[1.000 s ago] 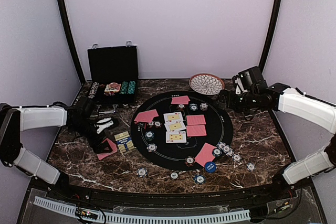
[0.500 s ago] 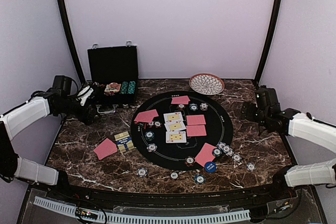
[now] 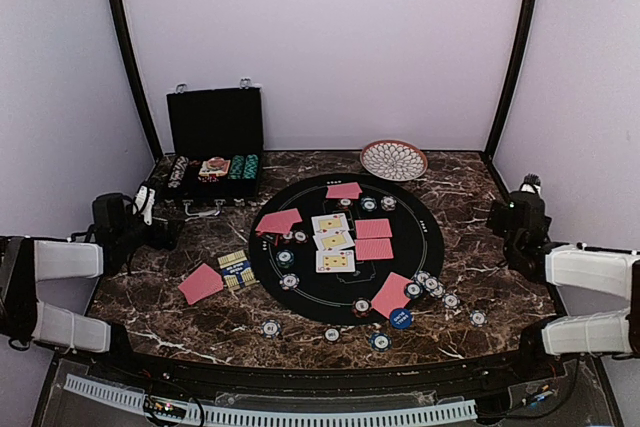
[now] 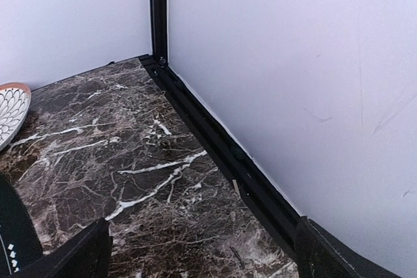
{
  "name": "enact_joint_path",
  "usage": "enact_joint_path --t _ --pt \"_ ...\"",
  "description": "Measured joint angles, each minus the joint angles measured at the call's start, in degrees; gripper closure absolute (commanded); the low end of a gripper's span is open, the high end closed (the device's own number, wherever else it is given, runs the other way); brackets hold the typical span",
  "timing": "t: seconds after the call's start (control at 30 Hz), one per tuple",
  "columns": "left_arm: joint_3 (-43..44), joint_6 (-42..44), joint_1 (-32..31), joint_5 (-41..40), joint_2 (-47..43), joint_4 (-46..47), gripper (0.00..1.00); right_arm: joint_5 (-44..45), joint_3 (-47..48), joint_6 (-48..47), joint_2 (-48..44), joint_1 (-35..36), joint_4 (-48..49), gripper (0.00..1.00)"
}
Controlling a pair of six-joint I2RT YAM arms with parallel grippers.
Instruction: Distribute texas hold em gaming equipment
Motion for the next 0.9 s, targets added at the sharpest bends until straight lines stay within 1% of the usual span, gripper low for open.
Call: enact_joint_path --t 0.17,0.3,0.5,0.7,0.8,0.9 --pt "-5.25 -1.49 0.02 -0.42 2.10 13.40 0.01 -0.50 -6.51 -4.09 3.19 -2.01 15.93 0.02" --pt "-7.98 -1.84 0.02 -0.85 6.19 24.15 0.01 -1.95 -10.45 -6.93 9.55 -2.97 29.55 0.02" --pt "-8.02 -1.84 0.02 -0.24 8.33 29.46 0.01 -4.85 -12.17 -9.44 13.25 -4.35 43.67 0.02" --pt "-8.00 -3.41 0.02 1.20 8.79 32.54 0.01 -7.72 -12.81 -10.34 18.99 -6.14 54.18 0.02" --pt "-7.85 -5.20 0.02 1.88 11.06 35.54 0.01 -9.40 -12.83 -10.71 22.10 -6.60 57.27 0.02" --pt "-8.00 -6.23 0.02 3.08 16.09 41.72 0.01 -11.02 -12.87 -11.13 22.36 -6.67 58.97 0.02"
